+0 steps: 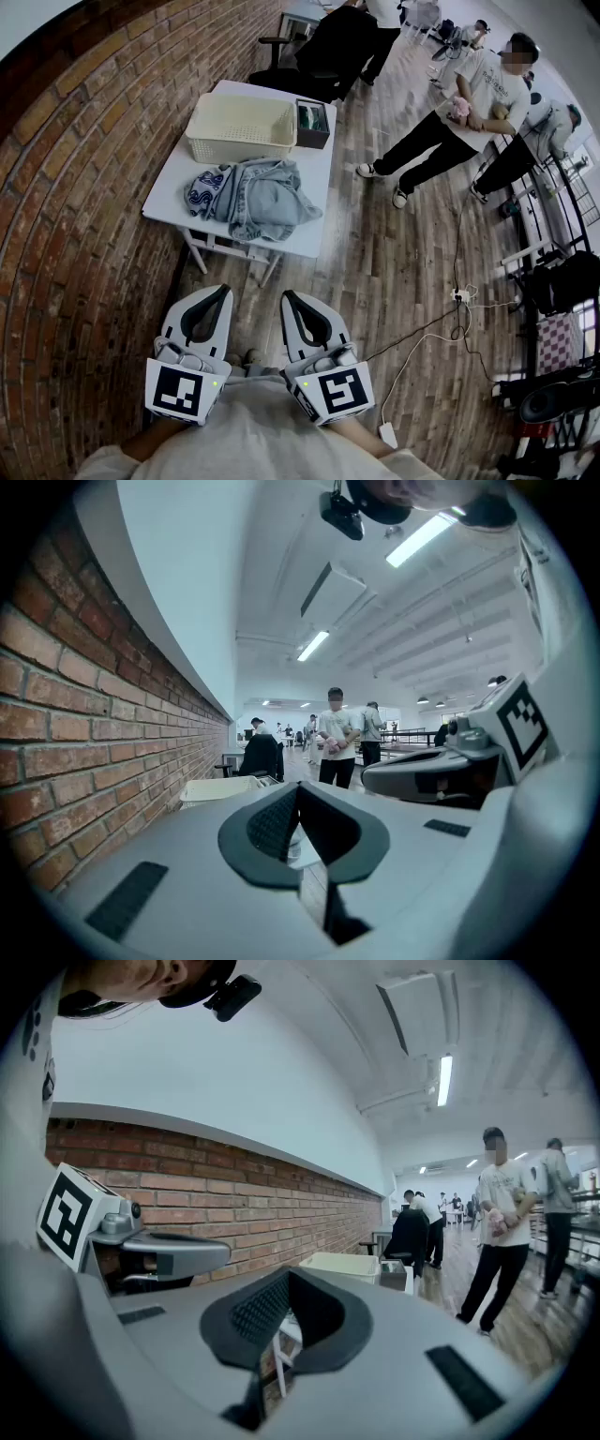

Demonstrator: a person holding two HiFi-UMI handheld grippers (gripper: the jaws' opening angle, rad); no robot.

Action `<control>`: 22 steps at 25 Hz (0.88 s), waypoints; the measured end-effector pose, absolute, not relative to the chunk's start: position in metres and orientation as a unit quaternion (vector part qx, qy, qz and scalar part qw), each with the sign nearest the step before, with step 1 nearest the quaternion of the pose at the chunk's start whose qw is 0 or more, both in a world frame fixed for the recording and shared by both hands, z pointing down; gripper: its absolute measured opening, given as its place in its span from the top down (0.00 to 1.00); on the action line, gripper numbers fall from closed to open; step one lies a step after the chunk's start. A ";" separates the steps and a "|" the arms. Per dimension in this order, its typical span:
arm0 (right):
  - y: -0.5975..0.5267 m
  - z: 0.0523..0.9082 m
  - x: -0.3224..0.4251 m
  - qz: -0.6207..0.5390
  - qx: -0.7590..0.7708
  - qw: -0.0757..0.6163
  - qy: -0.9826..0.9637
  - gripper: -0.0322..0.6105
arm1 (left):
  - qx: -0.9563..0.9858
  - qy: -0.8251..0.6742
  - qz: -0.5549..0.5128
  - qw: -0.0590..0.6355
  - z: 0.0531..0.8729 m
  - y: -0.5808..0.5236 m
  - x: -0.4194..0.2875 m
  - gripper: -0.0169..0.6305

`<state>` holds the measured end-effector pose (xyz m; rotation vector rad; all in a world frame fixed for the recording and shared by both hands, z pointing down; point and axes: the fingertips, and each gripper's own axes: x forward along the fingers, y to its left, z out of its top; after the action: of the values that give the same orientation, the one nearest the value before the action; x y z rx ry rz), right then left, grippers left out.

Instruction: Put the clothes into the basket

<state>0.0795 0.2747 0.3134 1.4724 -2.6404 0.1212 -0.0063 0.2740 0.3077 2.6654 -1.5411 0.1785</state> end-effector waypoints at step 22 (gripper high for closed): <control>0.281 0.327 0.109 0.020 0.458 0.042 -0.888 0.94 | 0.849 -0.523 0.067 0.026 0.322 0.283 0.018 0.96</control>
<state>0.1094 0.2807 0.3272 1.4030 -2.7166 0.0608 0.0177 0.2828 0.3220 2.6238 -1.6175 0.2061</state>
